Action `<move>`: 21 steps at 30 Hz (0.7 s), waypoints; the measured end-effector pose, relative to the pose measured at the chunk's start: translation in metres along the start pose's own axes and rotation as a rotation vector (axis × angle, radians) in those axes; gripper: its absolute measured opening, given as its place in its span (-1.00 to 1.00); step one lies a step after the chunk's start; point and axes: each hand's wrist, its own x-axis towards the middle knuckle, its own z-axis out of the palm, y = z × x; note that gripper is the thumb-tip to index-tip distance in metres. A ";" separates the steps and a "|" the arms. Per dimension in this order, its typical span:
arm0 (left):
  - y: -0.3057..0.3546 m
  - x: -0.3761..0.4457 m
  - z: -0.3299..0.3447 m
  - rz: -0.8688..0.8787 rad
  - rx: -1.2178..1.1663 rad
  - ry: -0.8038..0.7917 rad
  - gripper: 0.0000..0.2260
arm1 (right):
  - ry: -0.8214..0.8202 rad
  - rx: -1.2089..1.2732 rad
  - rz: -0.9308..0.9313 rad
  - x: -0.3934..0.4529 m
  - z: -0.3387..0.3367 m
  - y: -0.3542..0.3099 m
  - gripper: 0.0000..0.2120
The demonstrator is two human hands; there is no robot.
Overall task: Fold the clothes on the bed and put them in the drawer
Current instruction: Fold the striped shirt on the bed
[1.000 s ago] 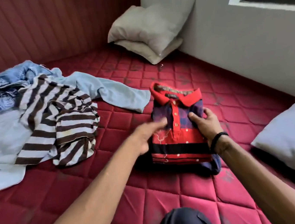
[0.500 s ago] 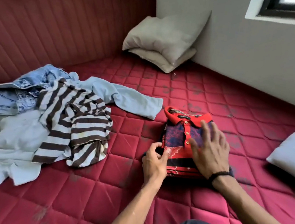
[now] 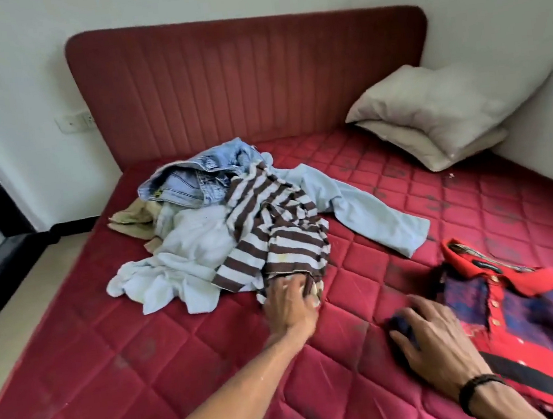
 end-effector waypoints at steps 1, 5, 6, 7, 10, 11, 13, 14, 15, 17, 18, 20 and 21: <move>-0.019 0.009 -0.009 0.027 0.051 0.080 -0.60 | -0.017 0.062 -0.037 0.012 0.001 -0.012 -0.63; -0.090 0.057 -0.036 0.184 0.205 0.192 -0.60 | -0.039 0.269 -0.136 0.082 0.016 -0.071 -0.86; -0.101 0.067 -0.041 0.233 0.235 0.153 -0.60 | -0.044 0.307 -0.141 0.103 0.019 -0.086 -0.86; -0.110 0.078 -0.043 0.270 0.273 0.099 -0.57 | -0.051 0.332 -0.135 0.128 0.025 -0.101 -0.89; -0.127 0.095 -0.051 0.261 0.346 -0.034 -0.32 | -0.210 0.320 -0.117 0.182 0.052 -0.141 -0.57; -0.130 0.096 -0.052 0.234 0.319 -0.045 -0.28 | -0.283 0.248 -0.121 0.193 0.062 -0.151 -0.41; -0.135 0.096 -0.060 0.201 0.209 -0.052 -0.33 | -0.326 0.084 -0.144 0.209 0.073 -0.163 -0.39; -0.136 0.095 -0.068 0.211 0.147 -0.030 -0.42 | -0.299 0.059 -0.155 0.212 0.072 -0.165 -0.46; -0.138 0.095 -0.076 0.226 0.106 -0.017 -0.52 | -0.268 0.096 -0.147 0.213 0.069 -0.163 -0.56; -0.141 0.087 -0.101 0.273 0.102 -0.077 -0.69 | -0.252 0.196 -0.064 0.203 0.047 -0.159 -0.79; -0.143 0.079 -0.114 0.299 0.109 -0.190 -0.78 | -0.290 0.191 -0.056 0.193 0.039 -0.159 -0.80; -0.139 0.046 -0.143 0.387 0.200 -0.591 -0.93 | -0.492 0.111 -0.070 0.151 0.023 -0.162 -0.70; -0.136 0.026 -0.154 0.429 0.269 -0.798 -0.93 | -0.620 0.086 -0.115 0.127 0.017 -0.166 -0.65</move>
